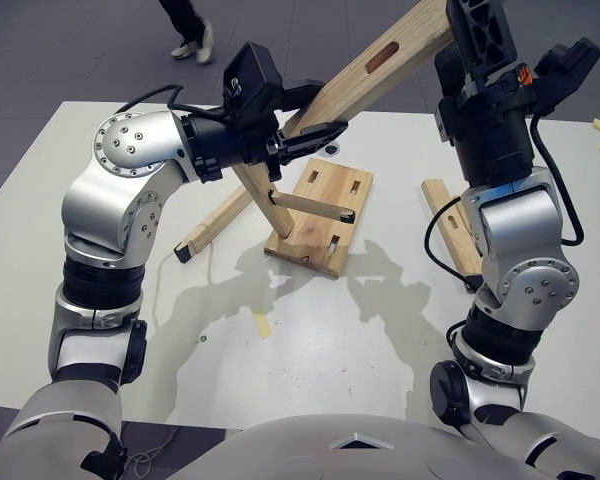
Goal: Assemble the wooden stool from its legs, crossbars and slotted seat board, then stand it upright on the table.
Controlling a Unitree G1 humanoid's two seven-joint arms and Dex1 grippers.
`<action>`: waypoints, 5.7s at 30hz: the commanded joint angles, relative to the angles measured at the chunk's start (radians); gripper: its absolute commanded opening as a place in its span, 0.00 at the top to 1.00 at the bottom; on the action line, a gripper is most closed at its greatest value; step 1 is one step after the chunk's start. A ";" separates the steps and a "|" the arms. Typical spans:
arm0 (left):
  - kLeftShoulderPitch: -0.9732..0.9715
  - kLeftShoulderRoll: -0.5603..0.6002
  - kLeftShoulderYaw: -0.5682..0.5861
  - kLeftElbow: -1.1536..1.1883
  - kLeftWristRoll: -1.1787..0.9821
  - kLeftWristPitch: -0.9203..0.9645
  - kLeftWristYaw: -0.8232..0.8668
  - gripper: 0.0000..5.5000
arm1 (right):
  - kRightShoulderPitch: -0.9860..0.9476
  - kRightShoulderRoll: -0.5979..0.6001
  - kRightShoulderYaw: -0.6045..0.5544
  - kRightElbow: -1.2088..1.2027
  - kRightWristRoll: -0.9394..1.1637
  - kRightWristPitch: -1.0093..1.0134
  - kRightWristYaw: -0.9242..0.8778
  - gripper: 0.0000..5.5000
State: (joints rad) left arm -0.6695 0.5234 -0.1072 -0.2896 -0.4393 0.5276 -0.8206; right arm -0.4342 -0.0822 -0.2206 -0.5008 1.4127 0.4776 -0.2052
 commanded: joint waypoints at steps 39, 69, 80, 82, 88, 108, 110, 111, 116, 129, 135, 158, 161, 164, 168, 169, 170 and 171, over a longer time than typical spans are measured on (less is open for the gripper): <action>-0.285 0.049 0.413 0.169 -0.467 0.292 0.133 0.10 | 0.118 -0.053 -0.057 -0.036 -0.081 -0.094 -0.078 0.81; -0.011 -0.010 0.250 0.059 -0.228 0.254 0.148 0.02 | 0.390 -0.313 -0.219 -0.104 -0.396 -0.089 0.105 0.81; 0.088 0.261 0.186 -0.159 -0.463 0.444 -0.152 0.02 | 0.515 -0.279 -0.186 -0.187 -0.463 -0.116 0.199 0.81; 0.128 0.256 0.127 -0.191 -0.392 0.381 -0.149 0.02 | 0.516 -0.266 -0.171 -0.191 -0.475 -0.121 0.199 0.81; 0.199 0.204 0.040 -0.217 -0.314 0.298 -0.126 0.08 | 0.496 -0.262 -0.158 -0.179 -0.505 -0.115 0.191 0.81; 0.259 0.104 -0.019 -0.210 -0.229 0.202 -0.043 0.60 | 0.489 -0.257 -0.124 -0.167 -0.595 -0.105 0.202 0.81; 0.266 0.075 -0.039 -0.194 -0.195 0.184 -0.007 0.60 | 0.492 -0.257 -0.112 -0.163 -0.616 -0.108 0.211 0.81; 0.271 0.058 -0.054 -0.180 -0.172 0.170 0.012 0.60 | 0.493 -0.257 -0.104 -0.163 -0.628 -0.109 0.217 0.81; 0.272 -0.022 -0.110 -0.105 -0.072 0.100 0.093 0.62 | 0.490 -0.276 -0.055 -0.170 -0.758 -0.138 0.255 0.81; 0.284 -0.133 -0.155 -0.098 -0.014 0.065 0.189 0.63 | 0.459 -0.293 0.147 -0.051 -1.215 -0.352 0.365 0.81; 0.347 -0.162 -0.149 -0.147 0.003 0.074 0.267 0.63 | 0.396 -0.246 0.072 -0.052 -1.045 -0.276 0.386 0.81; 0.308 -0.158 -0.135 -0.228 0.008 0.150 0.308 0.63 | 0.298 -0.256 0.107 0.108 -1.150 -0.390 0.511 0.81; 0.302 -0.164 -0.142 -0.240 0.000 0.172 0.305 0.63 | 0.305 -0.252 0.108 0.094 -1.155 -0.384 0.507 0.81; 0.321 -0.183 -0.150 -0.250 -0.003 0.181 0.319 0.63 | 0.339 -0.252 0.102 0.075 -1.150 -0.372 0.507 0.81; 0.355 -0.175 -0.155 -0.261 0.011 0.180 0.326 0.63 | 0.380 -0.248 0.098 0.069 -1.150 -0.367 0.505 0.81; 0.361 -0.173 -0.154 -0.264 0.012 0.181 0.328 0.63 | 0.381 -0.247 0.099 0.071 -1.150 -0.366 0.504 0.81; 0.365 -0.172 -0.154 -0.266 0.014 0.182 0.331 0.63 | 0.381 -0.245 0.098 0.071 -1.149 -0.364 0.502 0.81; 0.366 -0.171 -0.154 -0.268 0.016 0.183 0.332 0.63 | 0.379 -0.244 0.096 0.071 -1.147 -0.361 0.500 0.81</action>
State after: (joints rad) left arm -0.3376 0.3363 -0.2494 -0.5670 -0.4288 0.6788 -0.4905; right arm -0.0517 -0.3315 -0.1117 -0.4177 0.2619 0.1088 0.3012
